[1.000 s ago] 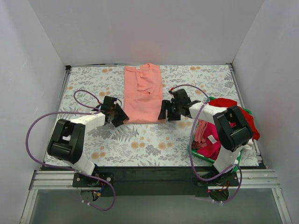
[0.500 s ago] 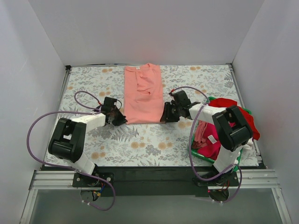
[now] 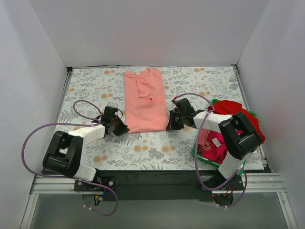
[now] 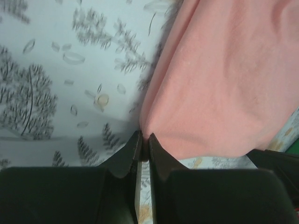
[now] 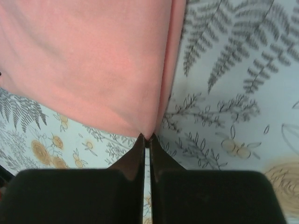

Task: Fold and stack the t-shirts
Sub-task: Fold the tshirt

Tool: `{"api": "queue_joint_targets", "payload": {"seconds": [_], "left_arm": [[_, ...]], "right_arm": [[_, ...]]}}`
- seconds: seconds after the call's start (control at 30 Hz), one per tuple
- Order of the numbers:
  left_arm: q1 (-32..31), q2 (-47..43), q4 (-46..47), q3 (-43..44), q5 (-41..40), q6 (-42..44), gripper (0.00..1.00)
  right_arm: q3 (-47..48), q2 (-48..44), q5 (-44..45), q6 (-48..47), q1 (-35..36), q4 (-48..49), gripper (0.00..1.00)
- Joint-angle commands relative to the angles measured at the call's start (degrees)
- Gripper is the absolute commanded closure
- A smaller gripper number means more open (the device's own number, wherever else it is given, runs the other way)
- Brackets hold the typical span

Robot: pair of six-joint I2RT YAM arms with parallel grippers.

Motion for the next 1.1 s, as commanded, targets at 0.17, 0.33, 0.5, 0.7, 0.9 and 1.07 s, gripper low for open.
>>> {"api": "queue_joint_targets", "payload": {"seconds": [0.17, 0.33, 0.5, 0.7, 0.9, 1.07], "left_arm": [[-8.4, -17.3, -10.8, -13.7, -3.4, -7.1, 1.00], [-15.3, -26.4, -20.1, -16.2, -6.1, -14.8, 1.00], [-20.3, -35.9, -30.2, -17.2, -6.9, -20.8, 1.00], [-21.6, -40.7, -34.8, -14.2, -7.3, -21.2, 1.00], [-21.7, -39.7, -36.0, -7.0, -12.7, -18.3, 1.00], [-21.6, -35.9, -33.8, -0.5, -18.7, -15.8, 1.00]], "right_arm": [[-14.6, -13.6, 5.1, 4.6, 9.6, -1.5, 0.99], [-20.6, -21.5, 6.9, 9.5, 17.7, -2.9, 0.99], [-26.2, -27.7, 7.2, 14.8, 23.3, -4.5, 0.99], [-25.1, -33.2, 9.2, 14.8, 25.5, -10.1, 0.99], [-18.1, -36.9, 16.0, 10.7, 25.5, -14.9, 0.99], [-10.5, -36.4, 20.1, 4.8, 22.5, -15.7, 0.99]]}}
